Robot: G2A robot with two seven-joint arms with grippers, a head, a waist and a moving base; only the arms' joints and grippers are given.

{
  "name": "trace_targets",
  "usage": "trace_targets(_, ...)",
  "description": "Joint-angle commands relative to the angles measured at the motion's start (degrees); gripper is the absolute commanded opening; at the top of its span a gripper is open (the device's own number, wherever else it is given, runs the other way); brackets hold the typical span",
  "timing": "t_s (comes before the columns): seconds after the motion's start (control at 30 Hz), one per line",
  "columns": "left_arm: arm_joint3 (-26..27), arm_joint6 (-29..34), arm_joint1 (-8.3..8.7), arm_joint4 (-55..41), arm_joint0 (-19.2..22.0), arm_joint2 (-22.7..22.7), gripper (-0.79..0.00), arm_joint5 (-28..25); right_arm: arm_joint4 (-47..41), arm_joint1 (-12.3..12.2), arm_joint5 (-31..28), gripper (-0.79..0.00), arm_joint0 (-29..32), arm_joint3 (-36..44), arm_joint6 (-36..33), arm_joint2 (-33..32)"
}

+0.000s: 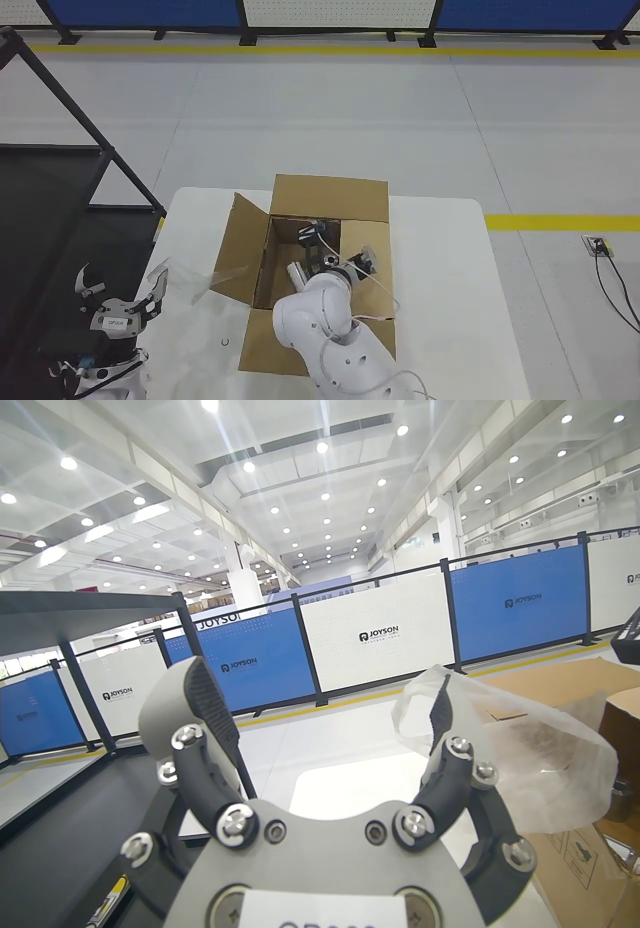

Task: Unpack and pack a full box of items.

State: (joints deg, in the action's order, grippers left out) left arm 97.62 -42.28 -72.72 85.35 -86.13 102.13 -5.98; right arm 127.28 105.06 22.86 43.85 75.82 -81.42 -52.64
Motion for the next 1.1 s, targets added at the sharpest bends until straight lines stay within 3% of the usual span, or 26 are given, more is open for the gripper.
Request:
trace_targets(0.0,0.1,0.1,0.02,0.0,0.0,0.0,0.0,0.0,1.9,0.7,0.0,0.0,0.3,-0.5,0.0,-1.1)
trace_targets(0.37,0.8,0.4,0.15,0.2,0.3,-0.3,0.0,-0.4,13.1,4.3,-0.1,0.0,4.9,3.1,-0.1,-4.9)
trace_targets(0.9,0.8,-0.1,0.25,0.2,0.3,-0.8,0.0,-0.2,17.9,3.5,-0.2,0.0,8.4,11.1,-0.2,-3.9)
trace_targets(1.07,0.8,-0.1,0.29,0.1,0.2,-0.9,0.0,-0.2,16.6,3.5,-1.1,0.0,7.8,8.2,-1.1,-2.0)
